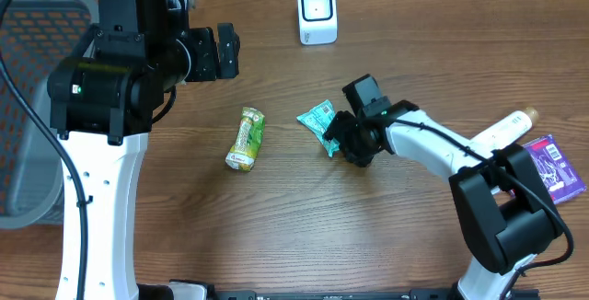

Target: Scan the item barcode

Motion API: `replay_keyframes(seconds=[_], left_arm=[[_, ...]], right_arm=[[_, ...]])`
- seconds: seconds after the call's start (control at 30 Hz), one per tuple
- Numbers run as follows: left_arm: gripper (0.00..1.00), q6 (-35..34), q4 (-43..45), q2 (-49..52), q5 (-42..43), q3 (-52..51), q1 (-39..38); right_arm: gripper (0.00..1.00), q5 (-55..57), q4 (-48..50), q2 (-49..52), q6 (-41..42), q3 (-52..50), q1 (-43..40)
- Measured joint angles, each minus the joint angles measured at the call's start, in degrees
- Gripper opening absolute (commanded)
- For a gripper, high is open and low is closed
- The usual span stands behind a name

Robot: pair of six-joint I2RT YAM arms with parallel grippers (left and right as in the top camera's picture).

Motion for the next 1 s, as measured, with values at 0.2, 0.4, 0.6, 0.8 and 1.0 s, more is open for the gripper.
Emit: replay_keyframes(seconds=[0.2, 0.4, 0.6, 0.8, 1.0], left_arm=[[1.0, 0.0, 0.0, 0.0, 0.0, 0.0, 0.0], [1.0, 0.0, 0.0, 0.0, 0.0, 0.0, 0.0], [0.99, 0.0, 0.0, 0.0, 0.0, 0.0, 0.0], [1.0, 0.0, 0.0, 0.0, 0.0, 0.0, 0.0], [0.99, 0.0, 0.0, 0.0, 0.0, 0.0, 0.0]], right_arm=[[0.18, 0.0, 2.89, -0.09, -4.46, -0.26, -0.15], [0.17, -6.73, 3.48, -0.09, -21.77, -0.24, -4.11], [0.53, -14.51, -1.16, -0.09, -41.11, 0.85, -10.56], [0.9, -16.9, -5.22, -0.09, -51.76, 1.03, -15.32], [0.89, -20.68, -0.28, -0.09, -43.43, 1.07, -16.39]])
